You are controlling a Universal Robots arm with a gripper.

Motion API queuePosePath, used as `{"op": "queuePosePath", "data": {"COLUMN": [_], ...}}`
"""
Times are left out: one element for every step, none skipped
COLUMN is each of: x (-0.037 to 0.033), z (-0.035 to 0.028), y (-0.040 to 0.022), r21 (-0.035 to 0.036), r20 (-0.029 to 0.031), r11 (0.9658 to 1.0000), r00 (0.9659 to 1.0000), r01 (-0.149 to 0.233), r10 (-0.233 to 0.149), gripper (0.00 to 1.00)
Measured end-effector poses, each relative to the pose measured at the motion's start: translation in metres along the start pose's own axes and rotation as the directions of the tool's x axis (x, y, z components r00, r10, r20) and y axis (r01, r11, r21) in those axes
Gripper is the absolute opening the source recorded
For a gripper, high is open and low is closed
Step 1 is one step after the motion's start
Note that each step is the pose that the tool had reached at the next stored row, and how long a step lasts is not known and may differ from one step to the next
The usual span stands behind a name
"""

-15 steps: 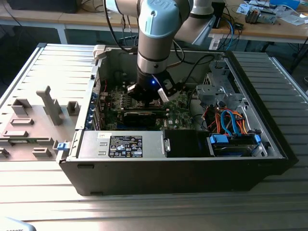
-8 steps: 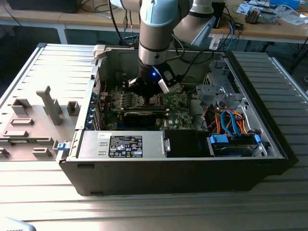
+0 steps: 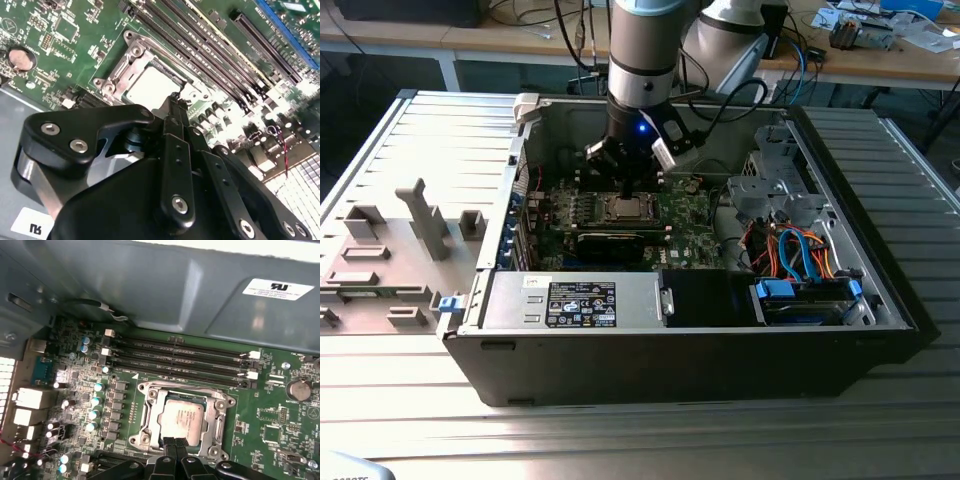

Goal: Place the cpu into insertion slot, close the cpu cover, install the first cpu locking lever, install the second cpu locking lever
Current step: 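Install the second cpu locking lever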

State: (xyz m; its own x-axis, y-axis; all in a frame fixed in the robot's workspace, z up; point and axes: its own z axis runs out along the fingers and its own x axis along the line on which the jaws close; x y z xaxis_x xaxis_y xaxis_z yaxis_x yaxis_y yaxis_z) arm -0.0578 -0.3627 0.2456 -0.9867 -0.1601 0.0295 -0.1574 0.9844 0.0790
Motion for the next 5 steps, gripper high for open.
{"op": "queuePosePath", "data": {"x": [0.0, 0.0, 0.0, 0.0, 0.0], "z": [0.0, -0.0001, -0.0001, -0.0001, -0.0001], "y": [0.0, 0.0, 0.0, 0.0, 0.0], "r21": [-0.0002, -0.0001, -0.0002, -0.0002, -0.0002], "r20": [0.0001, -0.0001, -0.0001, -0.0001, -0.0001], "r11": [1.0, 1.0, 1.0, 1.0, 1.0], "r00": [1.0, 1.0, 1.0, 1.0, 1.0], "r01": [0.0, 0.0, 0.0, 0.0, 0.0], "r10": [0.0, 0.0, 0.0, 0.0, 0.0], "gripper": [0.11, 0.11, 0.11, 0.11, 0.11]}}
